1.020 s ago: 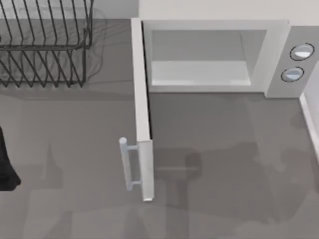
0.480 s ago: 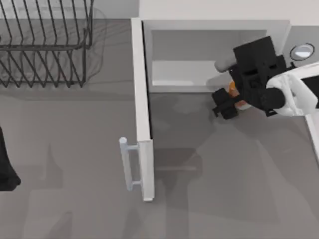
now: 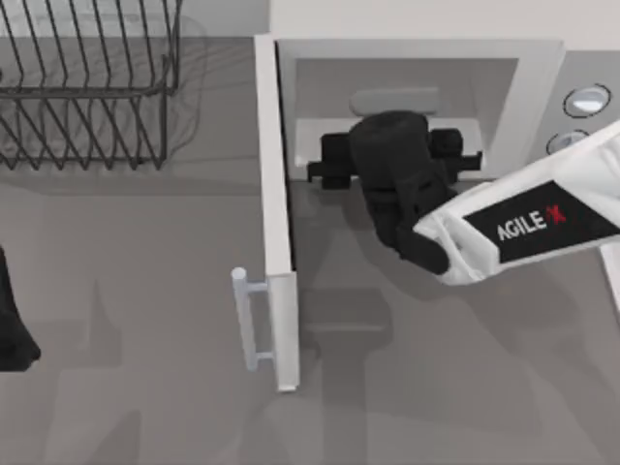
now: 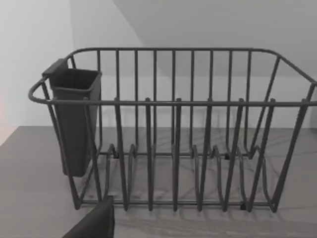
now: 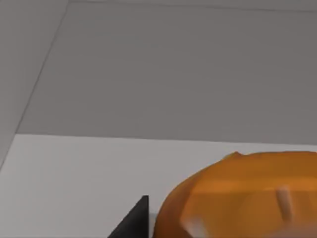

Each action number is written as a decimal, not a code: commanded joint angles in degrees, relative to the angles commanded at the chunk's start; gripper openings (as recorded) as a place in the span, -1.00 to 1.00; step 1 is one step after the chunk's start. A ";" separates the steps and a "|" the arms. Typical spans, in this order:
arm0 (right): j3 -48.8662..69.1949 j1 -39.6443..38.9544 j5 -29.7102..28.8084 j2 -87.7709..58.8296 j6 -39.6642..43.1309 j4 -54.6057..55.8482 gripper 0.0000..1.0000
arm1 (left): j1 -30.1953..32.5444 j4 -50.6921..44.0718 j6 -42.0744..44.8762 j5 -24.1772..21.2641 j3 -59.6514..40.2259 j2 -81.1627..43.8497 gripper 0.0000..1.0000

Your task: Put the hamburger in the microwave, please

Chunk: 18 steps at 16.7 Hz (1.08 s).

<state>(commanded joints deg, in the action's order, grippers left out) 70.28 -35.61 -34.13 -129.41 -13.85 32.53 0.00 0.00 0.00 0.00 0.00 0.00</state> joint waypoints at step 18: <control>30.05 4.64 4.01 -16.63 1.24 -9.09 -1.00 | 0.00 0.00 0.00 0.00 0.00 0.00 1.00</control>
<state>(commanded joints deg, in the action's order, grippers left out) 100.33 -30.97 -30.12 -146.03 -12.61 23.44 0.00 0.00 0.00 0.00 0.00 0.00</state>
